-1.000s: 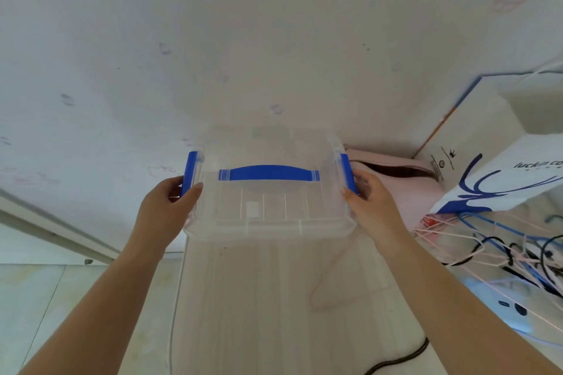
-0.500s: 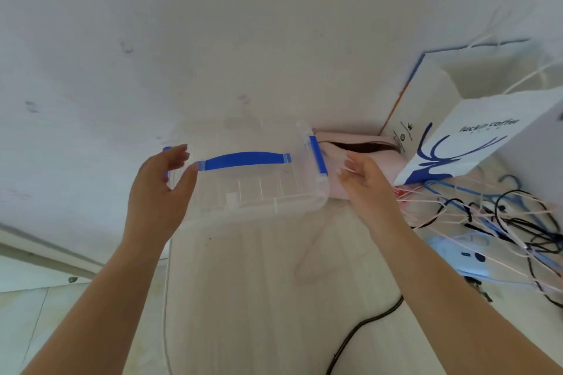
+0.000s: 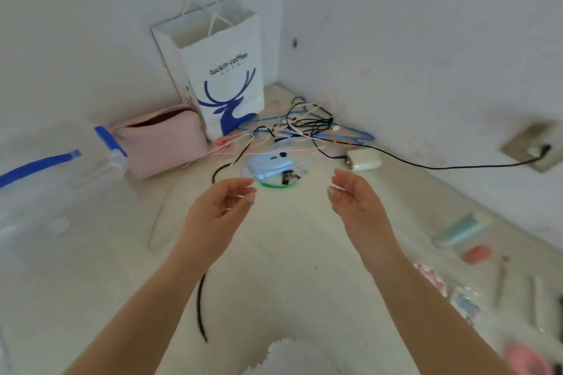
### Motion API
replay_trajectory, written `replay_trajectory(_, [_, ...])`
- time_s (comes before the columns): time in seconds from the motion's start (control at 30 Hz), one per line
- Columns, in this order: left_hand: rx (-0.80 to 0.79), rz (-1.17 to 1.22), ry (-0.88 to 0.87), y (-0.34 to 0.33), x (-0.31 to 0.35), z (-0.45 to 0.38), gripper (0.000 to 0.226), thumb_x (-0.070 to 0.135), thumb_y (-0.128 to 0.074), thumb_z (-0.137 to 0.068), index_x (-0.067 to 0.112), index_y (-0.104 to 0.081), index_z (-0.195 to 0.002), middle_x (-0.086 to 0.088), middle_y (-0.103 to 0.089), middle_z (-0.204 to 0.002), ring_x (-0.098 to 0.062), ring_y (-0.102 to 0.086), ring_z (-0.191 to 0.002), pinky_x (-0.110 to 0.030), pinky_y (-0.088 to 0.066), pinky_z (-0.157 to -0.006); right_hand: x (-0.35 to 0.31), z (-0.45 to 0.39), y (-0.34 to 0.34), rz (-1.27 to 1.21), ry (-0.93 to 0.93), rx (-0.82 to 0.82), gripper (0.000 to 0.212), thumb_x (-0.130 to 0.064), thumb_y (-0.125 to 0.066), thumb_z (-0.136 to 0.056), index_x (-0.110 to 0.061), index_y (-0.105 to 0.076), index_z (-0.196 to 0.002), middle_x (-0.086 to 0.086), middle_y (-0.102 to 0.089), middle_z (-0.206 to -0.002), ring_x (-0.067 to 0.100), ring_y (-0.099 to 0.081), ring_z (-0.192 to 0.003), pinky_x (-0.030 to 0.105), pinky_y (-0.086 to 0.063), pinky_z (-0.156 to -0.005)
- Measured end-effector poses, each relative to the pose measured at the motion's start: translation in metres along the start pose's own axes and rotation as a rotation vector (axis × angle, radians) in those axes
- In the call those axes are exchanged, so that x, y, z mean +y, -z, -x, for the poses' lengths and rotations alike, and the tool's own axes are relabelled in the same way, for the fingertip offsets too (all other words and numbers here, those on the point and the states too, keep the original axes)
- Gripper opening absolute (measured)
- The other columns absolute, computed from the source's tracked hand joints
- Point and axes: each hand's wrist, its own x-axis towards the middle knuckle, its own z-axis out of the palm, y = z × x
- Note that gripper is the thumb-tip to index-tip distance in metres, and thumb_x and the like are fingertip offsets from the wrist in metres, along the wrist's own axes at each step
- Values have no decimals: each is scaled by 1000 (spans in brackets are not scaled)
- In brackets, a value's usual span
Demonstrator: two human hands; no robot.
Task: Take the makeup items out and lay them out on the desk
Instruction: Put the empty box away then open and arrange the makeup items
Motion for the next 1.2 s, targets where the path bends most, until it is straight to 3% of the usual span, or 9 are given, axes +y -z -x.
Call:
replay_trajectory(0.1, [-140,22,6,-73,9,27,24,12,-62,-87,35,-65,-94,4,-71,-95,-12,-66,-84,-24,-49,-76,24,43,76,-15,-51,128,26,-16,-59,-90,-32,-56,-109,-12,-60,-110,-3,-58,-90,23,-45,-87])
replay_trajectory(0.27, [-310,54,25,-177,18,78,20,16,-64,-85,34,-68,-93,4,-72,-93,-9,-68,-83,-26,-50,-79,61,107,177,-72,-139,280,26,-11,-58,-90,-29,-57,-110,-11,-61,-110,-4,-59,-91,2,-43,-66])
replay_trajectory(0.4, [-411,86,84,-239,20,116,18,14,-65,-85,30,-69,-91,3,-72,-94,-14,-68,-91,-33,-50,-86,83,152,235,-54,-197,373,25,-16,-58,-90,-35,-58,-106,-15,-62,-109,-6,-59,-92,11,-46,-77])
replay_trajectory(0.5, [-460,97,117,-262,18,128,15,16,-65,-85,29,-70,-90,10,-73,-90,-9,-68,-88,-30,-51,-84,94,169,255,-69,-243,393,21,-22,-58,-90,-40,-57,-101,-17,-62,-109,-4,-58,-95,18,-44,-80])
replay_trajectory(0.8, [-496,107,162,-309,2,117,16,11,-62,-87,23,-69,-95,10,-74,-89,-5,-68,-84,-19,-53,-75,120,159,277,-106,-244,400,22,-23,-59,-90,-43,-57,-100,-21,-62,-108,-12,-57,-96,7,-42,-72])
replay_trajectory(0.97, [-494,94,126,-331,-26,89,18,10,-61,-87,24,-69,-96,-3,-72,-95,-9,-68,-80,-15,-52,-61,154,134,279,-95,-144,393,27,-16,-59,-89,-38,-57,-105,-20,-63,-111,-8,-57,-101,1,-41,-72])
replay_trajectory(1.1, [-480,57,56,-344,-49,68,15,19,-63,-86,31,-69,-93,2,-71,-99,-13,-69,-90,-25,-54,-73,182,117,283,-70,-32,372,27,-14,-61,-88,-35,-57,-105,-21,-63,-111,-5,-57,-105,6,-44,-75])
replay_trajectory(1.2, [-467,85,-32,-349,-68,57,16,16,-62,-86,29,-69,-93,-2,-71,-102,-10,-69,-87,-16,-53,-70,200,106,285,-25,61,348,27,-14,-60,-88,-36,-56,-103,-19,-62,-112,-6,-57,-105,5,-43,-75])
